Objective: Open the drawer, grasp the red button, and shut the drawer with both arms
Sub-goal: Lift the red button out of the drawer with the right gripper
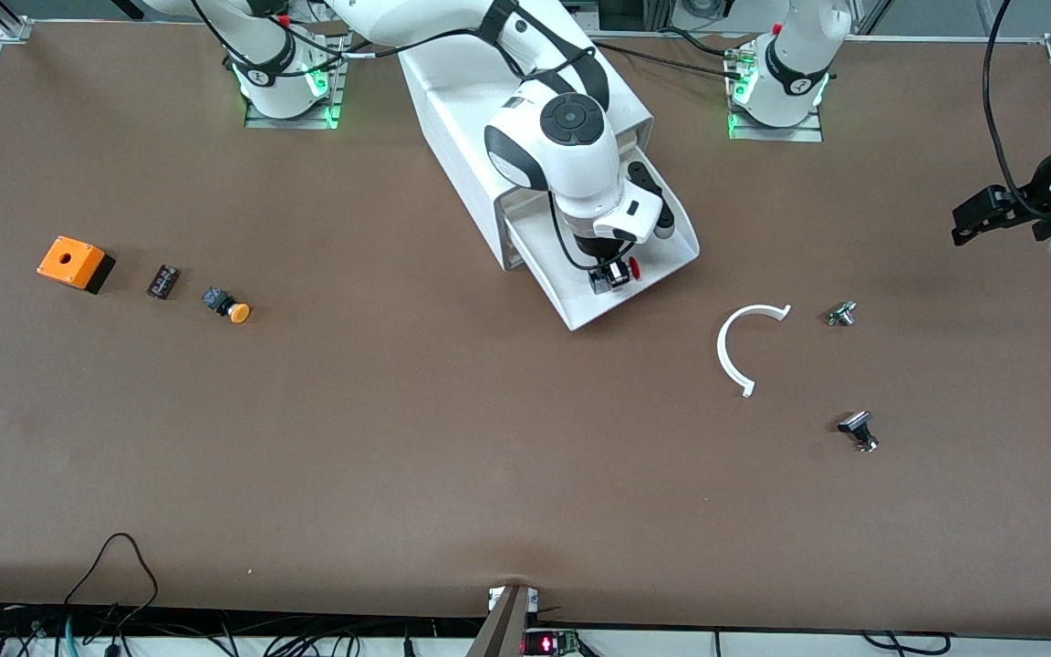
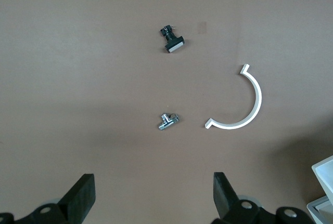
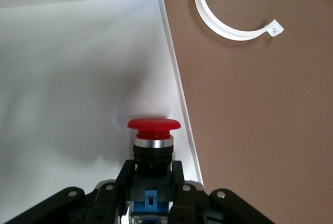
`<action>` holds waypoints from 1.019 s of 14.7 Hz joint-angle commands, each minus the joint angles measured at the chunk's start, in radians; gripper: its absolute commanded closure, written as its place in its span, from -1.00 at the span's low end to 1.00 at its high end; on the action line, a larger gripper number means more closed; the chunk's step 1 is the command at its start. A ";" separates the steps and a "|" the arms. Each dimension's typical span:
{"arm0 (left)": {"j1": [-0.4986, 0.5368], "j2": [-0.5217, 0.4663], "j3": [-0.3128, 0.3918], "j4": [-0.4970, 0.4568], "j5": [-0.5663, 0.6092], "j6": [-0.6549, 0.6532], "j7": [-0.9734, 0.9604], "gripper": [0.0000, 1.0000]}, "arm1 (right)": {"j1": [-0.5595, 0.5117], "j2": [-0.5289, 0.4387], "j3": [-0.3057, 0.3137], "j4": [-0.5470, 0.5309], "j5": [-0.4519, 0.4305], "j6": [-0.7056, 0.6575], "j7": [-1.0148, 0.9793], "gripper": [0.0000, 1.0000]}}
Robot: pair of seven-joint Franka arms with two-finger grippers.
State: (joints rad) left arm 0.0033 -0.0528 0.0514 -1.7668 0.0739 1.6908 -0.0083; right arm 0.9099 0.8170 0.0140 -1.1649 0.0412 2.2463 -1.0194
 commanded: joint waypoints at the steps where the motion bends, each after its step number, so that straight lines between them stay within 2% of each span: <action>1: 0.006 0.028 -0.004 0.044 0.018 -0.042 -0.012 -1.00 | 0.021 0.007 -0.019 0.031 0.016 -0.010 0.030 0.66; 5: -0.009 0.030 -0.024 0.050 0.012 -0.037 -0.012 -1.00 | 0.024 -0.042 -0.029 0.033 0.017 -0.017 0.133 0.66; 10: -0.006 0.030 -0.033 0.050 0.011 -0.036 -0.012 -1.00 | -0.037 -0.137 -0.069 0.019 0.023 -0.065 0.245 0.66; 15: -0.006 0.030 -0.033 0.050 0.011 -0.037 -0.012 -1.00 | -0.158 -0.191 -0.112 -0.094 0.022 -0.064 0.283 0.63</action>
State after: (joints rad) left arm -0.0035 -0.0398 0.0205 -1.7509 0.0739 1.6814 -0.0130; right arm 0.7946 0.6635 -0.0978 -1.1847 0.0419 2.1782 -0.7554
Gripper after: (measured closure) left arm 0.000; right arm 0.670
